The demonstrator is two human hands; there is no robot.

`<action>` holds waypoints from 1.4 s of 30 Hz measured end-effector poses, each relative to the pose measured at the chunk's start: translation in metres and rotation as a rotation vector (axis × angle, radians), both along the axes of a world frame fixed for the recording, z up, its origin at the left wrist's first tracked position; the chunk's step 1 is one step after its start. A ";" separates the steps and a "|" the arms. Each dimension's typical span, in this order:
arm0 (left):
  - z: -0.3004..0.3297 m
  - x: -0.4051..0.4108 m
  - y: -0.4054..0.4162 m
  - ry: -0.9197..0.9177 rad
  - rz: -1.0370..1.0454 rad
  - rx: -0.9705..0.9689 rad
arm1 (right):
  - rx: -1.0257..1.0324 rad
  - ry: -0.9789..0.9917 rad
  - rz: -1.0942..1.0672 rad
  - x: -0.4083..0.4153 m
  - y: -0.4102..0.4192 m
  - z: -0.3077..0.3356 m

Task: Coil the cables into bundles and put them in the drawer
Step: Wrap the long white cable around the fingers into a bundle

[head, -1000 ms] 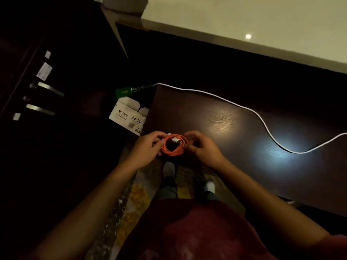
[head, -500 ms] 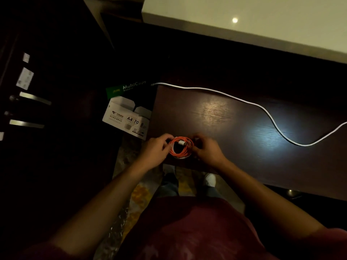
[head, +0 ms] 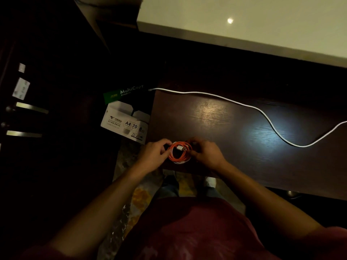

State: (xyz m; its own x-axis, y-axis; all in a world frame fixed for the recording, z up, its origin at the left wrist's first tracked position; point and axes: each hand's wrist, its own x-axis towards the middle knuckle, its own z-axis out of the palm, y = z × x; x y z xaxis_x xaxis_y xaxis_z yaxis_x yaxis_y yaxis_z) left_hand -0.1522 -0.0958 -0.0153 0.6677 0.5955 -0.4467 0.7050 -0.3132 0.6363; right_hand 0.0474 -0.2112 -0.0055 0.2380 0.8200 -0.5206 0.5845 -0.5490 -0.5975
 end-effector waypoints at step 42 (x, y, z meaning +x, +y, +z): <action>0.159 0.208 0.045 -0.340 -0.381 0.692 | 0.223 -0.279 -0.415 0.181 -0.054 0.104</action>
